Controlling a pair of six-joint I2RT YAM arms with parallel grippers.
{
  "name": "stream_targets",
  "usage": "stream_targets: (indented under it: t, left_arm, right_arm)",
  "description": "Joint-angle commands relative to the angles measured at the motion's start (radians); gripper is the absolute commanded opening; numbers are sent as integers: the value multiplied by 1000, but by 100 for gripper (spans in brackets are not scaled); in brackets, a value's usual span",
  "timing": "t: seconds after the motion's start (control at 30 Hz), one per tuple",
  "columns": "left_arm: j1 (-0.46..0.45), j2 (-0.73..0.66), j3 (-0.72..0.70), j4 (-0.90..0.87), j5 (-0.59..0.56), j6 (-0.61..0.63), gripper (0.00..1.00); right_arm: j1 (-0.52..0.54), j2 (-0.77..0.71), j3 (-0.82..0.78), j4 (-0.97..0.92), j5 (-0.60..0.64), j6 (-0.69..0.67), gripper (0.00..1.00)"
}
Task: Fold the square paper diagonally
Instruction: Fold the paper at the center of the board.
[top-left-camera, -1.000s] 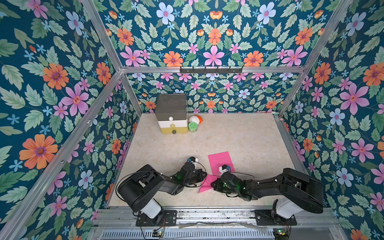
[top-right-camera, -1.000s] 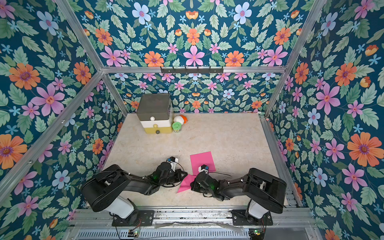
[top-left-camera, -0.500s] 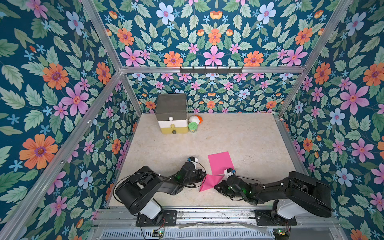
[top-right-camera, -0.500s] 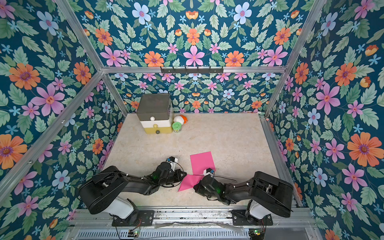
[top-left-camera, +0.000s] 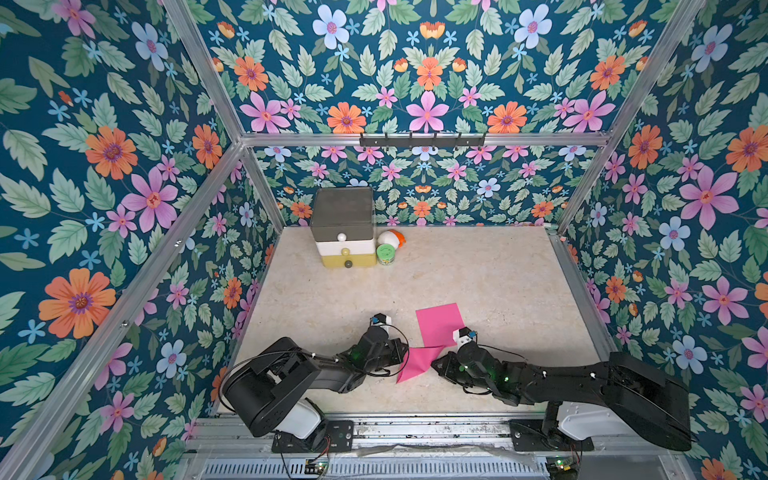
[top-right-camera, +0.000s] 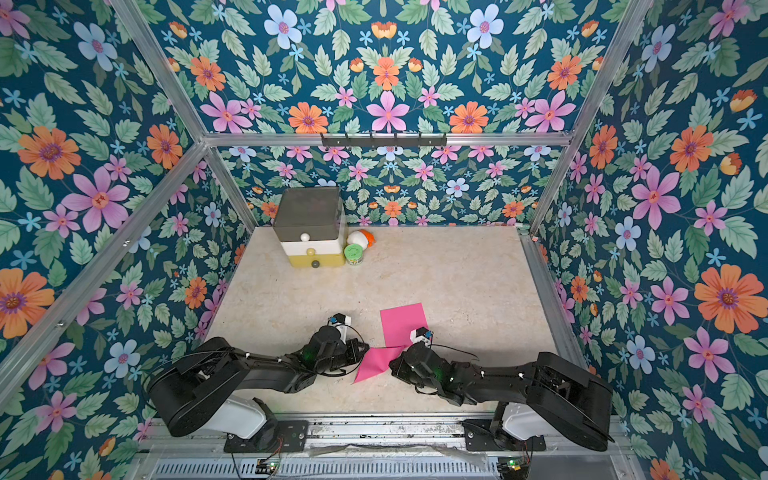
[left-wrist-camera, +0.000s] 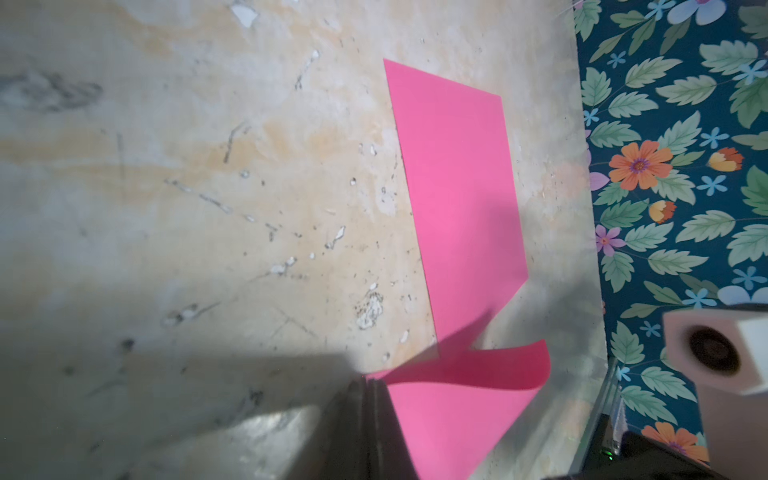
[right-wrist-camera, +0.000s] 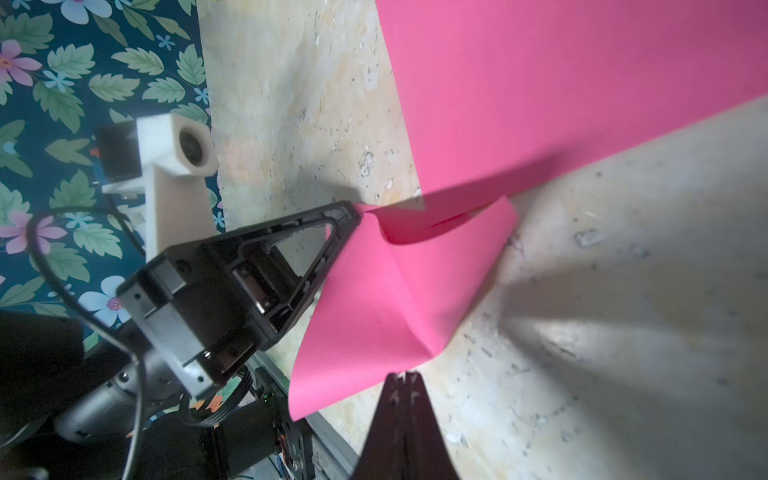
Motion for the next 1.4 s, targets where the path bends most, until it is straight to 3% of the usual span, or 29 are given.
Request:
stream_targets:
  t: [0.0,0.2,0.5,0.67,0.93,1.07,1.2,1.37]
  left_arm:
    - [-12,-29,16,-128,-20,21,0]
    - [-20,-116,50,-373,-90,48,0]
    - [-32,-127,75,-406,-112,51,0]
    - [-38,-121,80,-412,-122,54,0]
    - [-38,-147,79,-429,-142,50,0]
    - [-38,-148,83,-430,-140,52,0]
    - [-38,-156,80,-438,-137,56,0]
    - [-39,-161,80,-453,-128,67,0]
  right_arm:
    - [0,44,-24,187,-15,45,0]
    - [3,144,-73,440,-84,96,0]
    - [4,359,-99,684,-163,179,0]
    - [12,359,-106,696,-141,185,0]
    - [59,158,-20,351,-37,90,0]
    - [53,250,-4,432,-61,104,0]
    - [19,396,-43,641,-114,151,0]
    - [-12,453,-44,666,-138,141,0]
